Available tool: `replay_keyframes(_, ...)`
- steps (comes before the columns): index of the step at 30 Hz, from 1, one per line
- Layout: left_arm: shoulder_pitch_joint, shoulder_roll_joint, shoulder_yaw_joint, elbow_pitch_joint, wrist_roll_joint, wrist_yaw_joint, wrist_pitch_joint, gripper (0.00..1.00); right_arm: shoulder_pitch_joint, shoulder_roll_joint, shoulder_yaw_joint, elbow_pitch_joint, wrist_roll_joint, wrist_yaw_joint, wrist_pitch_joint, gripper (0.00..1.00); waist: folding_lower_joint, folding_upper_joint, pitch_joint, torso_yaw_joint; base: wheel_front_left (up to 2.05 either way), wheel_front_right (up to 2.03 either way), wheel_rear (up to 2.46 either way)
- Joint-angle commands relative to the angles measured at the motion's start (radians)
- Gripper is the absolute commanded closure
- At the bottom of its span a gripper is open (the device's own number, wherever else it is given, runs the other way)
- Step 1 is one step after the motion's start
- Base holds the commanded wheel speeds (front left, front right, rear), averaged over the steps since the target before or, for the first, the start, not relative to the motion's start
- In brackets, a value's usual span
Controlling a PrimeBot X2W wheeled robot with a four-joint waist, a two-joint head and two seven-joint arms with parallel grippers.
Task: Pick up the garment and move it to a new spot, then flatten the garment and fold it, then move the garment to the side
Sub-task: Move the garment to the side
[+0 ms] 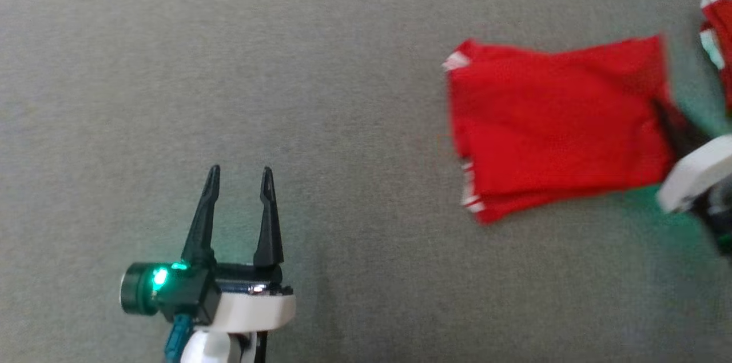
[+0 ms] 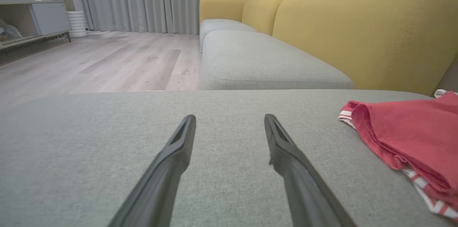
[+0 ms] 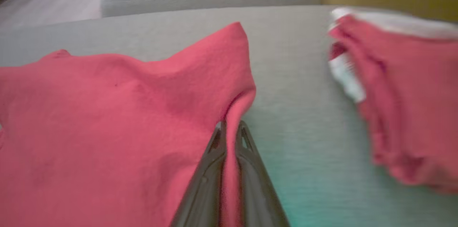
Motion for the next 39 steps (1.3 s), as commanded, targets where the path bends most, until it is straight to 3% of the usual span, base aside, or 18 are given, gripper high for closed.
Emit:
replay_keyframes(1, -0.042, -0.003, 0.036, -0.038, 0.010, -0.004, -0.005, 0.00, -0.036, -0.056, -0.021, -0.046, -0.018, -0.001, 0.003, 1.00, 0.0000, 0.0000, 0.037, -0.033, 0.00, 0.00, 0.00)
replay_keyframes(9, -0.096, -0.003, 0.034, -0.045, 0.031, -0.016, -0.005, 0.00, -0.089, -0.184, -0.192, -0.131, -0.110, -0.001, 0.022, 1.00, 0.0000, 0.0000, 0.142, -0.079, 0.00, 0.00, 0.00)
replay_keyframes(16, -0.147, -0.003, 0.046, -0.055, 0.051, -0.027, -0.005, 0.00, -0.100, -0.239, -0.382, -0.176, -0.195, -0.001, 0.059, 1.00, 0.0000, 0.0000, 0.219, -0.092, 0.00, 0.00, 0.00)
replay_keyframes(18, -0.158, -0.003, 0.048, -0.055, 0.054, -0.030, -0.005, 0.00, -0.098, -0.232, -0.446, -0.180, -0.228, -0.001, 0.067, 0.00, 0.0000, 0.0000, 0.229, -0.094, 0.00, 0.00, 0.00)
replay_keyframes(22, -0.172, -0.003, 0.050, -0.056, 0.050, -0.033, -0.005, 0.00, -0.081, -0.205, -0.508, -0.207, -0.300, -0.001, 0.073, 0.00, 0.0000, 0.0000, 0.227, -0.093, 0.00, 0.00, 0.00)
replay_keyframes(27, -0.166, -0.003, 0.047, -0.059, -0.023, -0.060, -0.005, 0.00, -0.029, -0.079, -0.495, -0.286, -0.374, -0.001, 0.081, 0.00, 0.0000, 0.0000, 0.171, -0.082, 0.00, 0.00, 0.00)
replay_keyframes(33, -0.131, -0.003, 0.043, -0.054, -0.072, -0.102, -0.005, 0.00, 0.064, 0.104, -0.348, -0.331, -0.380, -0.001, 0.033, 0.00, 0.0000, 0.0000, 0.058, -0.040, 0.00, 0.00, 0.00)
replay_keyframes(39, -0.068, -0.003, 0.055, -0.041, -0.089, -0.085, -0.005, 0.00, 0.155, 0.232, -0.140, -0.253, -0.306, -0.001, -0.137, 0.00, 0.0000, 0.0000, -0.066, 0.010, 0.00, 0.00, 0.00)
